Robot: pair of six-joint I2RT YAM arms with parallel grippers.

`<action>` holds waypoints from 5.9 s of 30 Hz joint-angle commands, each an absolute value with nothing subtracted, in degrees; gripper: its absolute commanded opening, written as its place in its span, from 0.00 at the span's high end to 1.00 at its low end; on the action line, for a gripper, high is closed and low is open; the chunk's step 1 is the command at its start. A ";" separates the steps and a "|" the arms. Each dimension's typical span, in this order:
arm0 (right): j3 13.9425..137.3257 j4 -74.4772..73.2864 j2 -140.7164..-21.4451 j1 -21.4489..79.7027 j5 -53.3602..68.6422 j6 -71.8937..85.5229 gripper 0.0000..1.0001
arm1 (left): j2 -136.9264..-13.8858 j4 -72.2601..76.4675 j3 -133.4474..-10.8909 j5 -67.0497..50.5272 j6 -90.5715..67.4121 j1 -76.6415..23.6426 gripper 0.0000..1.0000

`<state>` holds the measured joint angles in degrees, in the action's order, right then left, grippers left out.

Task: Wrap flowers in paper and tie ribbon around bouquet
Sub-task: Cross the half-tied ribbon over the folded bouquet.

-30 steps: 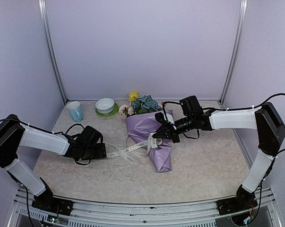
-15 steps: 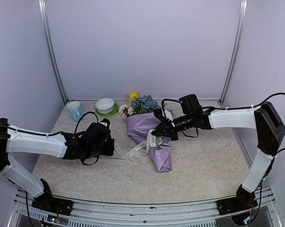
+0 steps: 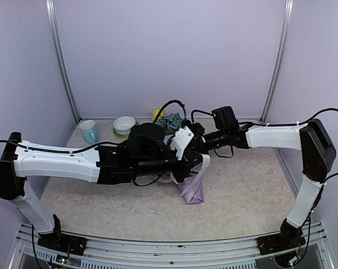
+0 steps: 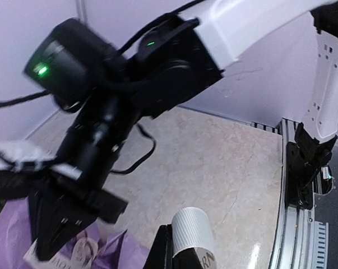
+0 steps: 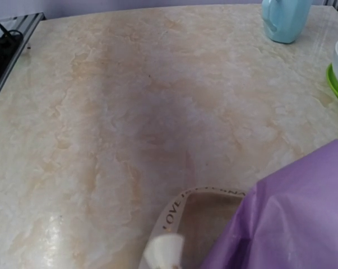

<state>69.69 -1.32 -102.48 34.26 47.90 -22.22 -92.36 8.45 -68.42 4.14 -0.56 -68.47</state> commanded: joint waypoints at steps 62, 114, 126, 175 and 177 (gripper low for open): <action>68.92 -3.29 -102.59 31.82 48.89 -23.99 1.00 | -141.05 -47.38 -124.29 0.48 33.06 -77.01 0.01; 67.40 1.98 -100.10 36.11 49.34 -17.84 1.00 | -106.93 36.85 -57.26 -12.55 -7.77 -49.63 0.71; 73.75 -11.41 -102.05 33.55 36.67 -11.05 0.52 | -108.48 43.89 -52.04 -13.45 -13.29 -49.13 1.00; 71.68 -20.39 -102.82 37.10 35.87 -9.39 1.00 | -108.58 45.92 -48.01 -12.58 -16.08 -47.93 1.00; 70.36 -19.90 -101.83 36.59 36.80 -8.96 1.00 | -108.94 46.03 -47.99 -12.17 -16.33 -47.75 1.00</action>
<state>72.64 -20.93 -105.19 37.08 33.98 -10.09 -109.14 43.70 -48.75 -12.86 -15.35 -48.36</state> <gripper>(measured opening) 0.003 0.007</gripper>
